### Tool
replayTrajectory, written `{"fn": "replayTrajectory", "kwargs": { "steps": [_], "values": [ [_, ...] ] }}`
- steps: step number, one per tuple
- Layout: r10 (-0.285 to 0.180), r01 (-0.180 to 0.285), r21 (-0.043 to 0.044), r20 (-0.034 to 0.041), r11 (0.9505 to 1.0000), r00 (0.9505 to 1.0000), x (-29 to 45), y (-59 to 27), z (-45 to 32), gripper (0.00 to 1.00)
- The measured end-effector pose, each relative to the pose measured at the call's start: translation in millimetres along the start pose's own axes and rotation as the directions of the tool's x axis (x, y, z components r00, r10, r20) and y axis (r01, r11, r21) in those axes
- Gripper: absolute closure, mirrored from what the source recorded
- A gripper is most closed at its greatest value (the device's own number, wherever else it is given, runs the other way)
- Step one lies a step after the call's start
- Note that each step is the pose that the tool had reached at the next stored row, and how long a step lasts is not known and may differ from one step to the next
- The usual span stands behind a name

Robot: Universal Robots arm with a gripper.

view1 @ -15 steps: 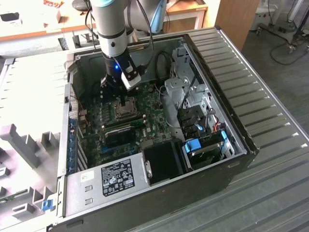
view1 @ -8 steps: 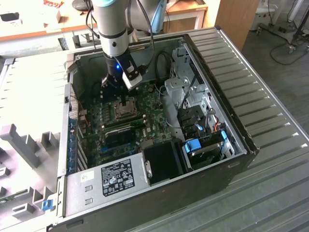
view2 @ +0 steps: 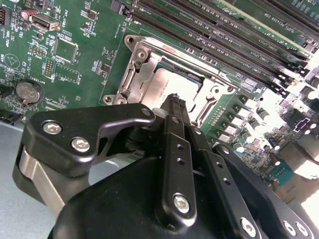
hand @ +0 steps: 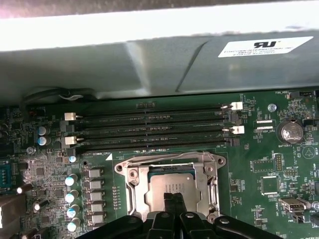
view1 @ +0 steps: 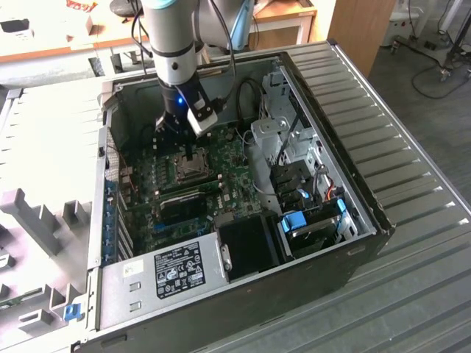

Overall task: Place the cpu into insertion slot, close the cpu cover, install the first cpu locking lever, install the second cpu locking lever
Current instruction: 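Install the second cpu locking lever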

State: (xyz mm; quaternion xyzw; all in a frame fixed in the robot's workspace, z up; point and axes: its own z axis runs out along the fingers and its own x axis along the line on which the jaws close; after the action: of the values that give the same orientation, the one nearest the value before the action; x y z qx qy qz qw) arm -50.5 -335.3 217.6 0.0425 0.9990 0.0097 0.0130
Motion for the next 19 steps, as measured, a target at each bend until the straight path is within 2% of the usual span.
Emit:
{"fn": "replayTrajectory", "kwargs": {
  "steps": [13, 19],
  "values": [
    [0.000, 0.000, -0.0001, 0.0000, 1.0000, 1.0000, -0.1, 0.1, -2.9, 0.90],
    [0.000, 0.000, -0.0001, 0.0001, 1.0000, 1.0000, -0.3, 0.3, -13.6, 0.90]
  ]
}}
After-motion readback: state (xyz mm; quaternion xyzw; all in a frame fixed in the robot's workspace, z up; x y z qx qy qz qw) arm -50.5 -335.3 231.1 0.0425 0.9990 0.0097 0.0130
